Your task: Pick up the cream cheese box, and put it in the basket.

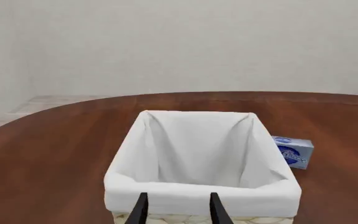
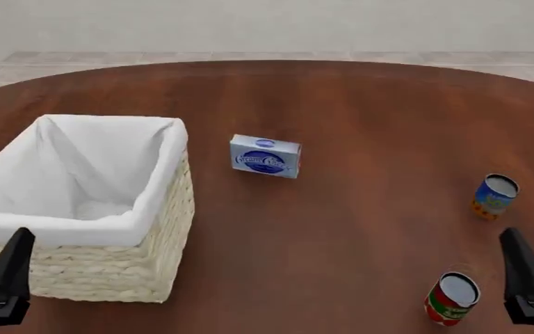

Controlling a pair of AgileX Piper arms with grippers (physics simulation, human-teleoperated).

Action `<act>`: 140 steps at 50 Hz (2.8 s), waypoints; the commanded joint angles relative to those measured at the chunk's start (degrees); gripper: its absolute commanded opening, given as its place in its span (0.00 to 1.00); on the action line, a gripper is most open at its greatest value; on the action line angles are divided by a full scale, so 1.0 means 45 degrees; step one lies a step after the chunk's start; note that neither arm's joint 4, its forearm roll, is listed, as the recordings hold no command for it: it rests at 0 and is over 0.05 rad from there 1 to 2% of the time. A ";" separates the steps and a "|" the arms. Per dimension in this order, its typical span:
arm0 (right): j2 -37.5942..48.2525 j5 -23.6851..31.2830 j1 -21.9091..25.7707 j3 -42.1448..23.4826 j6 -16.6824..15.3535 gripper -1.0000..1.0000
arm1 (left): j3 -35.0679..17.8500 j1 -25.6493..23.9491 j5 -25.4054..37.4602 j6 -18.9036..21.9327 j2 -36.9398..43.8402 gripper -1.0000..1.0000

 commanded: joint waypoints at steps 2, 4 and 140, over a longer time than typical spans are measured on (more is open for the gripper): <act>0.0525 -0.0390 -0.0011 -0.0073 -0.0001 1.00 | -0.0041 0.0001 -0.0018 0.0004 0.0071 1.00; 0.0556 -0.0405 -0.0024 -0.0100 -0.0090 1.00 | -0.0041 0.0002 -0.0018 0.0001 0.0069 1.00; 2.6334 0.9686 0.6697 -2.4014 -0.7943 1.00 | -0.0041 0.0001 -0.0019 0.0004 0.0068 1.00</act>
